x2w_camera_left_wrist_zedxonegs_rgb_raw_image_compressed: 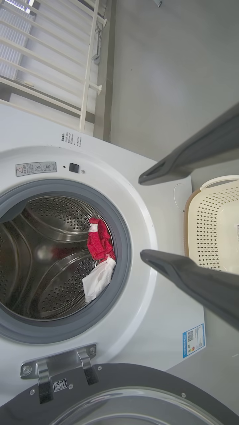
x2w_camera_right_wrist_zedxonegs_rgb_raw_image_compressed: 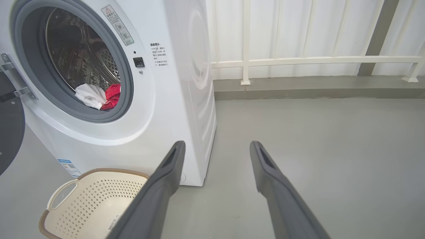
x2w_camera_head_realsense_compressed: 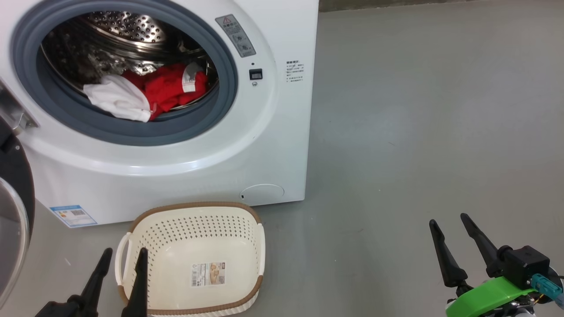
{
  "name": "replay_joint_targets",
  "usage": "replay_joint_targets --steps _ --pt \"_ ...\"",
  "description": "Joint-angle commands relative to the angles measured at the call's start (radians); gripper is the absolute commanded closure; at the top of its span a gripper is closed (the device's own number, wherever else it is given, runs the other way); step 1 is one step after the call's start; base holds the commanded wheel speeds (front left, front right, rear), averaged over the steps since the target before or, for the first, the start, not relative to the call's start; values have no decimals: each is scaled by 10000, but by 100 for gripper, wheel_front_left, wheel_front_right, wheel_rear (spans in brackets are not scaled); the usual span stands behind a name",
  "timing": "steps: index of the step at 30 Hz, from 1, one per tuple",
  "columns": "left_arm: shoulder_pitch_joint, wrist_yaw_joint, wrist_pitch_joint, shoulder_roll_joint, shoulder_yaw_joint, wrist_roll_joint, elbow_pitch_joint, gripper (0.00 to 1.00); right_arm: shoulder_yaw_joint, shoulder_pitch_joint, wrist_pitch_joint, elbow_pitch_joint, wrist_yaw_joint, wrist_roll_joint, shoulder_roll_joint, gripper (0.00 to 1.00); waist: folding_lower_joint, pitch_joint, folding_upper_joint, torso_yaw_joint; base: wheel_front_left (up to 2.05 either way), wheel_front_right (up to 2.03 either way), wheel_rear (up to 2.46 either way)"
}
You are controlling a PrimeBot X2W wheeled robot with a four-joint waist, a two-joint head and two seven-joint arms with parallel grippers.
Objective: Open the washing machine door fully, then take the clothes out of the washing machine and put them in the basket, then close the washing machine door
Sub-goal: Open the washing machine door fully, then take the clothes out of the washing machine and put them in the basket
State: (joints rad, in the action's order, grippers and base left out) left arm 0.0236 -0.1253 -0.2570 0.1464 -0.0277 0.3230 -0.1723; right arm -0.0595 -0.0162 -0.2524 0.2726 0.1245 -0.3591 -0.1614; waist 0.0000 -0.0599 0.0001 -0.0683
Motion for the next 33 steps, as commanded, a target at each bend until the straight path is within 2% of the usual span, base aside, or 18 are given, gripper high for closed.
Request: replay_joint_targets --steps 1,27,33 --pt "-141 -54 -48 257 -325 34 235 0 -137 -29 -94 -274 62 146 -161 0 0 10 -1 1 0 0 0" --pt "-234 -54 -48 129 -579 -92 181 0 -127 -102 -94 -329 62 171 -141 0 0 -74 -1 24 0 0 0" --pt "-273 -54 -48 162 -529 14 218 0 -139 -133 -94 -334 62 172 -142 0 0 -123 -1 40 37 -70 33"
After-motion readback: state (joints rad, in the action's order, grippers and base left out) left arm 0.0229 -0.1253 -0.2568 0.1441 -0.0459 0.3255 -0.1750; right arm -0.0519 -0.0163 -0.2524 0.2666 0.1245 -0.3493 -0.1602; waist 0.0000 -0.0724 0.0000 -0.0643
